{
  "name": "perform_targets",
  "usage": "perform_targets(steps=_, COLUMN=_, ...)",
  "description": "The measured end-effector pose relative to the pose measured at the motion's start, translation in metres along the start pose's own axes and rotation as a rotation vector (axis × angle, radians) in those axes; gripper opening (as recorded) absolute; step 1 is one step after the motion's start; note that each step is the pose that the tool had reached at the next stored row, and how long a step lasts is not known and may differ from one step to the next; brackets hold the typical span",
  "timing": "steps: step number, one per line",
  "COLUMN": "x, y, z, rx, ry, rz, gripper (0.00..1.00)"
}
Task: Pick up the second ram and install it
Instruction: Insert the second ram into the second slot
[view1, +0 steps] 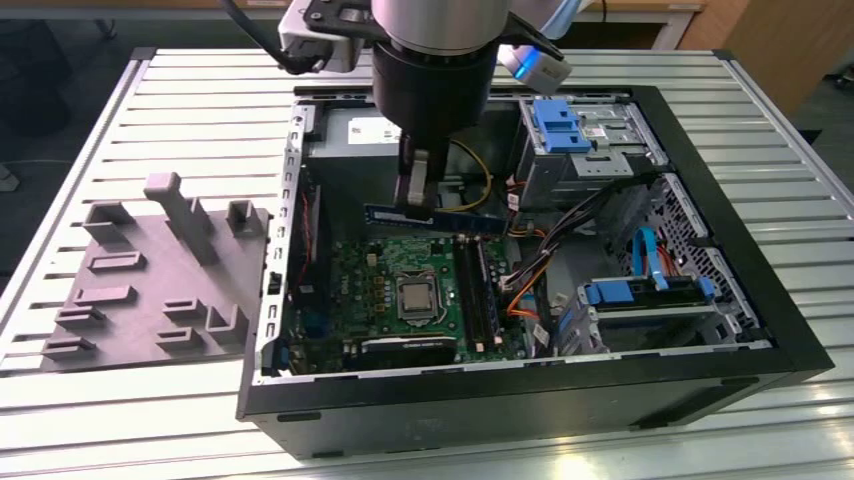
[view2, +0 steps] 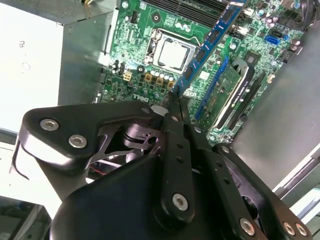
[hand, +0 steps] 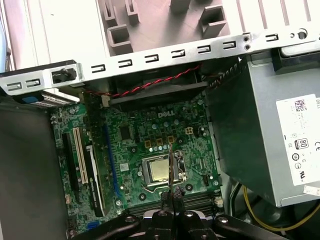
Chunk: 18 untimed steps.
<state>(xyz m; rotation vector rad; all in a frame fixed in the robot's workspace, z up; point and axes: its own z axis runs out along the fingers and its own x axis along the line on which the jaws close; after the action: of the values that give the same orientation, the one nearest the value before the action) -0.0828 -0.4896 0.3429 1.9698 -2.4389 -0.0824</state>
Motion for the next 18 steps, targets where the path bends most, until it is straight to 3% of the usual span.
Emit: perform_targets(steps=18, x=0.0, y=0.0, z=0.0, rx=0.0028, ry=-0.0043, rz=0.097, gripper=0.12)
